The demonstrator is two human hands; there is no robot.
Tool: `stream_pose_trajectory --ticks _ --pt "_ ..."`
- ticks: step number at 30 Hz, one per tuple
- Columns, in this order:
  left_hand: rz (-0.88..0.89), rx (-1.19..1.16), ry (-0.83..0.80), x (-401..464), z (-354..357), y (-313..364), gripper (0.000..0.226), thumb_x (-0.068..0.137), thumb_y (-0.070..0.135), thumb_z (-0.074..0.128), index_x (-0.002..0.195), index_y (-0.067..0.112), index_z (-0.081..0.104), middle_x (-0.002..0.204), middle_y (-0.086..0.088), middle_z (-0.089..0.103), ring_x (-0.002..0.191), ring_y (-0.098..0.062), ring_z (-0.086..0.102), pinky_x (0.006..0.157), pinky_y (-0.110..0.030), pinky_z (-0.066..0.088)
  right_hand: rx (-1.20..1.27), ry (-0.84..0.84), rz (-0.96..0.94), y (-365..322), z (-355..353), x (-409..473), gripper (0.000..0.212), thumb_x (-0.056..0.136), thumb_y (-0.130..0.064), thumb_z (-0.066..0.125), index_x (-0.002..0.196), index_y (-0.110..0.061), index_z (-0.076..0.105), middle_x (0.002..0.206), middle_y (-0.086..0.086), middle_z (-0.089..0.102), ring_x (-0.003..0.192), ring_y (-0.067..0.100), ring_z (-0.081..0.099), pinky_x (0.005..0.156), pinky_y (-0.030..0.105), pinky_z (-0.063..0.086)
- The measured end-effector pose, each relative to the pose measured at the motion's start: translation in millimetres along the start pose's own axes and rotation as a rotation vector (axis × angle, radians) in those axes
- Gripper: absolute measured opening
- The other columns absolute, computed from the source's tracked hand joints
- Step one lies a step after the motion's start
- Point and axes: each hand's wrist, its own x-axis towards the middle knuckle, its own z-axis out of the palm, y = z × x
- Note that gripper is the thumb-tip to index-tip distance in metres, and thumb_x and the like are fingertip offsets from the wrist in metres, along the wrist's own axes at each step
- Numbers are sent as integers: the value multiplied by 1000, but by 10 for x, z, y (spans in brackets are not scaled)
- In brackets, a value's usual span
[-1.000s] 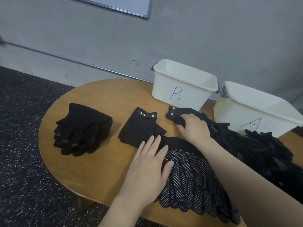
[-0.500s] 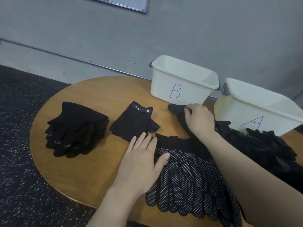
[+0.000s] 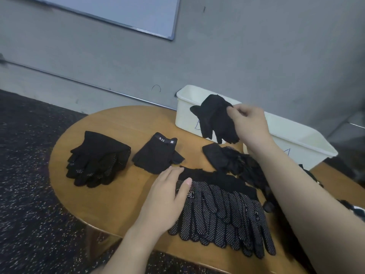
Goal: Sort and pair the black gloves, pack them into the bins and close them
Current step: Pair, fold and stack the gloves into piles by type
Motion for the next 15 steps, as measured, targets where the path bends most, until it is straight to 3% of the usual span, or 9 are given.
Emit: stream_pose_trajectory --ticks 4,8,10,12,15 --pt "-50 -309 60 -146 -89 182 47 101 56 50 145 39 48 143 24 53 133 7 47 117 -25 38 289 -122 126 -140 -66 -507 25 101 -22 62 88 -4 74 90 18 76 83 34 70 75 46 55" --pt "-152 -691 70 -301 -259 294 59 80 76 64 132 53 48 127 37 60 120 20 53 93 -5 45 456 -227 269 -16 28 -1104 25 103 -23 61 91 -13 80 98 16 78 99 36 75 92 52 59" --pt "-164 -782 117 -347 -313 284 45 83 68 70 123 51 58 116 45 63 113 24 54 84 -1 46 482 -276 310 94 108 -1336 26 104 -24 58 96 -16 81 103 11 79 101 29 75 98 53 57" --pt "-143 -800 131 -355 -334 254 20 89 49 69 109 51 72 113 36 69 110 15 63 82 -4 49 514 -304 356 218 188 -1478 26 105 -24 58 101 -14 81 106 10 79 102 27 75 100 53 55" --pt "-126 -731 146 -333 -335 198 15 102 28 64 106 35 77 112 12 77 109 -6 71 88 -22 59 574 -339 398 370 255 -1579 28 106 -28 55 103 -17 81 109 8 79 104 25 75 100 50 56"
